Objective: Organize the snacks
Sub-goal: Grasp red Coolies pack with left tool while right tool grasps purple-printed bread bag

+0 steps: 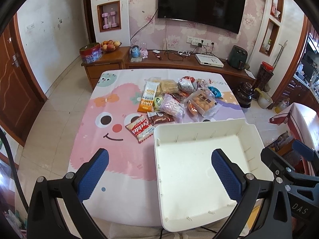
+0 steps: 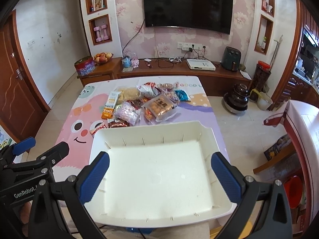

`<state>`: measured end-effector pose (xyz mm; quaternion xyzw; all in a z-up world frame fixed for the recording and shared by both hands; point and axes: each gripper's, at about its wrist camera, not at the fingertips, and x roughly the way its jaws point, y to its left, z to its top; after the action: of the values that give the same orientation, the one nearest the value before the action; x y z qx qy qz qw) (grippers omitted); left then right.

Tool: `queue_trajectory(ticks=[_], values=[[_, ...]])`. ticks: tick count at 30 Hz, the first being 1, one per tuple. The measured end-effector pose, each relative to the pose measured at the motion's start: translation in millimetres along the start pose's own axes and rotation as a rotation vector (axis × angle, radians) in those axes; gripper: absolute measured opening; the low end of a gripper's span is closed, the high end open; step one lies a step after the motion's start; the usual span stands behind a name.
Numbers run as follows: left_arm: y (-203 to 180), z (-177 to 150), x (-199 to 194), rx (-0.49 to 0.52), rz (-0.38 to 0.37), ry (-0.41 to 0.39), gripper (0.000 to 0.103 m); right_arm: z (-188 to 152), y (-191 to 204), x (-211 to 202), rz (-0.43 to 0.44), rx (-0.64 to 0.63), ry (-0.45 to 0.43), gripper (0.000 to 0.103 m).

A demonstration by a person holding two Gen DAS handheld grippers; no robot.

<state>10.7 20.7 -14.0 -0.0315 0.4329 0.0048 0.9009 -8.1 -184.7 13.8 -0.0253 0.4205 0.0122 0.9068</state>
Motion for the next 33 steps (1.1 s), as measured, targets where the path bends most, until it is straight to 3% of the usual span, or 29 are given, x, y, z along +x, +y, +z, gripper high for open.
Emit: queue_trajectory(ticks=[9,17,21,24,28,33], values=[[24,37,-10,0.012,0.051,-0.076,0.102,43,0,-5,0.037,-0.029,-0.071,0.102],[57,57,16,-0.029,0.121,-0.076,0.102,82,11,20,0.105,-0.056,-0.041,0.102],[85,62,52,-0.059,0.18,-0.039,0.102,96,25,50,0.114,-0.095,-0.012,0.102],[110,63,89,-0.104,0.213,0.024,0.102,106,36,86,0.159,-0.101,0.06,0.102],[136,60,140,-0.153,0.198,0.125,0.102,116,48,129,0.194,-0.116,0.126,0.1],[139,42,192,-0.114,0.163,0.224,0.102,118,62,185,0.238,-0.148,0.226,0.097]])
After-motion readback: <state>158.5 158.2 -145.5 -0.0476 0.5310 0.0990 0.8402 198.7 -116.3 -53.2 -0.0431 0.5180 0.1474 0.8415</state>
